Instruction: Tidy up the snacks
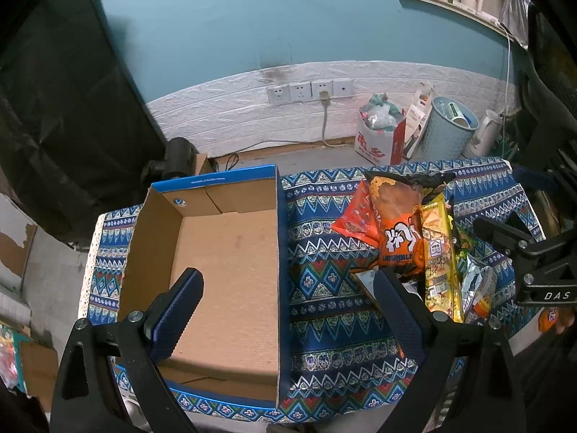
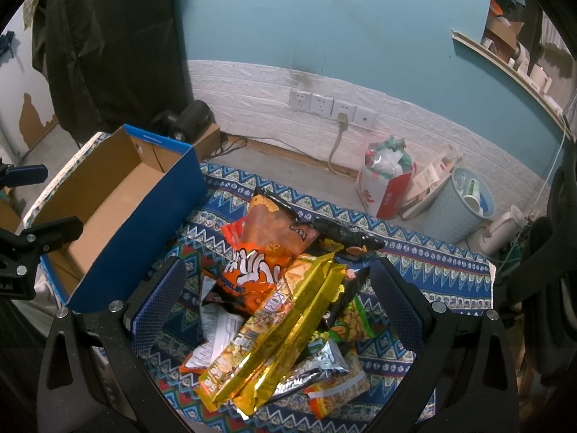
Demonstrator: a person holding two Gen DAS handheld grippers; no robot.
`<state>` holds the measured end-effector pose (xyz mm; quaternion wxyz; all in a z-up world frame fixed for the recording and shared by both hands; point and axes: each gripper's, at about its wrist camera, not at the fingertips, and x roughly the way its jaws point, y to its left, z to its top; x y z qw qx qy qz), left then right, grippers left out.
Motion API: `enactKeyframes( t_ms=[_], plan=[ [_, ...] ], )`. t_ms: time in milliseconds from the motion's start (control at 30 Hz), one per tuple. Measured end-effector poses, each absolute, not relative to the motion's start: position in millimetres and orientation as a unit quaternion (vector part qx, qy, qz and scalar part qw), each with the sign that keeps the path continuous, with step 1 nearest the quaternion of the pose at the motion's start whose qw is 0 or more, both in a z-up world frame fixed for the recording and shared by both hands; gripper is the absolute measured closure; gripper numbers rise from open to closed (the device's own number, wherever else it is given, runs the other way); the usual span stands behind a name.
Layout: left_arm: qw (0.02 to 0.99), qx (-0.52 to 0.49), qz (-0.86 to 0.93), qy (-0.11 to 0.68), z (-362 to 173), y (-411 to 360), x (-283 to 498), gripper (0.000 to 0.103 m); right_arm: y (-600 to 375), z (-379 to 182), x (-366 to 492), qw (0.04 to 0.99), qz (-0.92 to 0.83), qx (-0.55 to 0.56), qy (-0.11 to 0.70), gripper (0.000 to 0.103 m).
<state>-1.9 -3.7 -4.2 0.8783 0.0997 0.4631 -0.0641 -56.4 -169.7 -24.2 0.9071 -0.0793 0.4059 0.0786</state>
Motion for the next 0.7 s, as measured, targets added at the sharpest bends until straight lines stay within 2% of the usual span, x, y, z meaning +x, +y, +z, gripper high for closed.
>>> enactKeyframes(
  t_ms=[700],
  plan=[
    [0.875, 0.102, -0.066, 0.469, -9.8, -4.1, -2.3, 0.007, -169.9, -23.9, -56.0, 0.907, 0.078, -0.080, 0.407, 0.003]
  ],
)
